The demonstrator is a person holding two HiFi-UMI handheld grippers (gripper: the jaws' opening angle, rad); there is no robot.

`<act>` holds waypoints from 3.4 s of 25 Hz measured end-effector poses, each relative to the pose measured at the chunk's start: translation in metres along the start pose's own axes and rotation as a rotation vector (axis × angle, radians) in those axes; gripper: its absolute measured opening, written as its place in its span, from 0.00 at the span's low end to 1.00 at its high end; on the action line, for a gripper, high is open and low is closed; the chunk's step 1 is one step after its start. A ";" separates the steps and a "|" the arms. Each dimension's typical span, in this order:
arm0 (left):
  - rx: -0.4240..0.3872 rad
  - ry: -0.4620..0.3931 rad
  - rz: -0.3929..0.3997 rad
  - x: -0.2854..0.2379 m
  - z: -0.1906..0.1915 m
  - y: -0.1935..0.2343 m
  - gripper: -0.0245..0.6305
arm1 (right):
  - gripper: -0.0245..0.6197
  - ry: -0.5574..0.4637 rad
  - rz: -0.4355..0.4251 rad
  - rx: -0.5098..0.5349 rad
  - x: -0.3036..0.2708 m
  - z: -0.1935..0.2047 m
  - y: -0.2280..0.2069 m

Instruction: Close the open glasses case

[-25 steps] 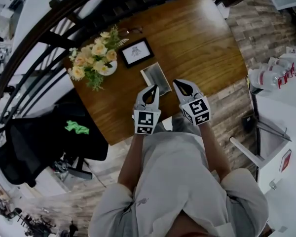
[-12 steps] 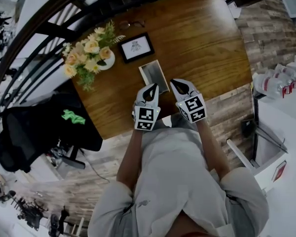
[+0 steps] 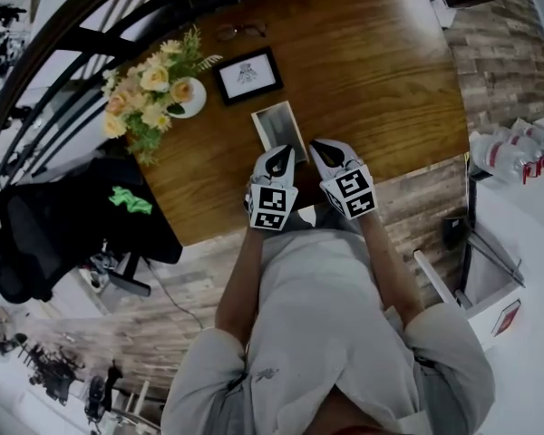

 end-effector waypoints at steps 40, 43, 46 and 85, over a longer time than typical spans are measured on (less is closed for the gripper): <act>-0.001 0.035 0.065 -0.022 0.008 -0.014 0.06 | 0.04 0.084 -0.040 0.029 -0.022 0.019 0.002; 0.001 0.031 0.061 -0.019 0.009 -0.013 0.06 | 0.04 0.083 -0.040 0.031 -0.021 0.018 0.004; 0.005 0.031 0.060 -0.017 0.010 -0.010 0.06 | 0.04 0.082 -0.038 0.031 -0.022 0.017 0.006; 0.048 0.053 0.015 0.008 0.035 0.012 0.06 | 0.04 0.081 -0.075 0.083 -0.031 0.010 0.040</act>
Point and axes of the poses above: the fingertips, and each gripper's own axes: x backward along the fingers, y to its left, z out of its underside, the point moved 1 cm from there along x, backward along the fingers, and after that the axes turned 8 degrees about y, right-handed, at the moved point
